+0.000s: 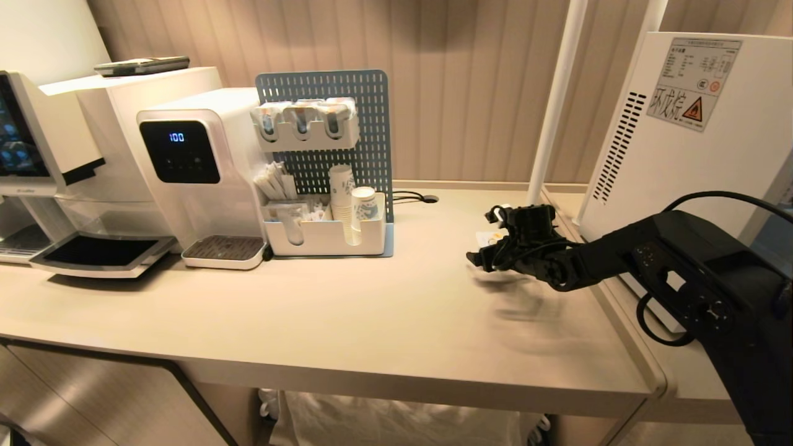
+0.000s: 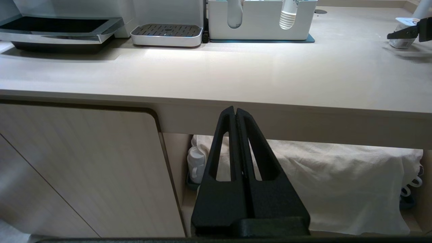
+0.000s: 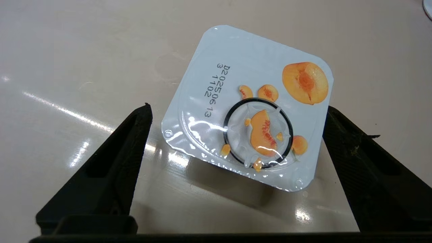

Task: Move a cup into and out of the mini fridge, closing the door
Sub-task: Put the yoghurt in the freezer

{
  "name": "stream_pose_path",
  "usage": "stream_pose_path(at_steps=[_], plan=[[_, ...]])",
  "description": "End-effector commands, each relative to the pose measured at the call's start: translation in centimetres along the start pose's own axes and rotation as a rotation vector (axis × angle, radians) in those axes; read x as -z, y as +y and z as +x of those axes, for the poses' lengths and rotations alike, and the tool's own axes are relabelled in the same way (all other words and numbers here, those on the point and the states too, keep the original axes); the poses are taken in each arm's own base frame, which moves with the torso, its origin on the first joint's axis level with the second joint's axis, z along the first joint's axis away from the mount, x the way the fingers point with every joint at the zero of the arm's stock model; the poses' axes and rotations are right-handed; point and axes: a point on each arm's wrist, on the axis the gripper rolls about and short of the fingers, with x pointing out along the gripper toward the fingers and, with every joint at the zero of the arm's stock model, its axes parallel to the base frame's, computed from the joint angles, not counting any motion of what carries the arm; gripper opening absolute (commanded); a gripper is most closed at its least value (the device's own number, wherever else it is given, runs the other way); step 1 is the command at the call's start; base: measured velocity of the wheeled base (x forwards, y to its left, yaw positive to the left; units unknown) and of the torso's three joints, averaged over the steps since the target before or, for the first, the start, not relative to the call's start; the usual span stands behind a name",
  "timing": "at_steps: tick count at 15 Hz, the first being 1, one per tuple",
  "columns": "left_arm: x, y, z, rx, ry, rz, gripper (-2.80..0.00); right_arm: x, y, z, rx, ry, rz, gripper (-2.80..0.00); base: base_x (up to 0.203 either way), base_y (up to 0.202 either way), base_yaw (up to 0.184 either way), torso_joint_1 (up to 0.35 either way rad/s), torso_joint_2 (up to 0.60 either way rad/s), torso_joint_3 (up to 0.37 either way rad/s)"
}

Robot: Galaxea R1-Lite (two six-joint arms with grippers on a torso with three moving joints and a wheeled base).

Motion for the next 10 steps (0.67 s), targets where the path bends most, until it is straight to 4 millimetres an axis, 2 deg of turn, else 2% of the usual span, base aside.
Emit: stream_pose_path(at_steps=[1,6,10], plan=[[0.0,0.0,0.0,-0.001,0.001,-0.001,-2.80,-0.2,-0.1,0.1,0.004,-0.011,0.000,-2.80,0.000,0.000,0.000,0.000,0.00,0.000],[0.0,0.0,0.0,-0.001,0.001,-0.001,-2.80,-0.6,-0.3,0.0,0.033,-0.015,0.002,-2.80,0.000,0.000,0.000,0.000,0.00,0.000],[0.0,0.0,0.0,-0.001,0.001,-0.001,-2.80,-0.4,-0.3,-1.3,0.033,0.007,0.017,-2.80,0.000,0.000,0.000,0.000,0.00,0.000]])
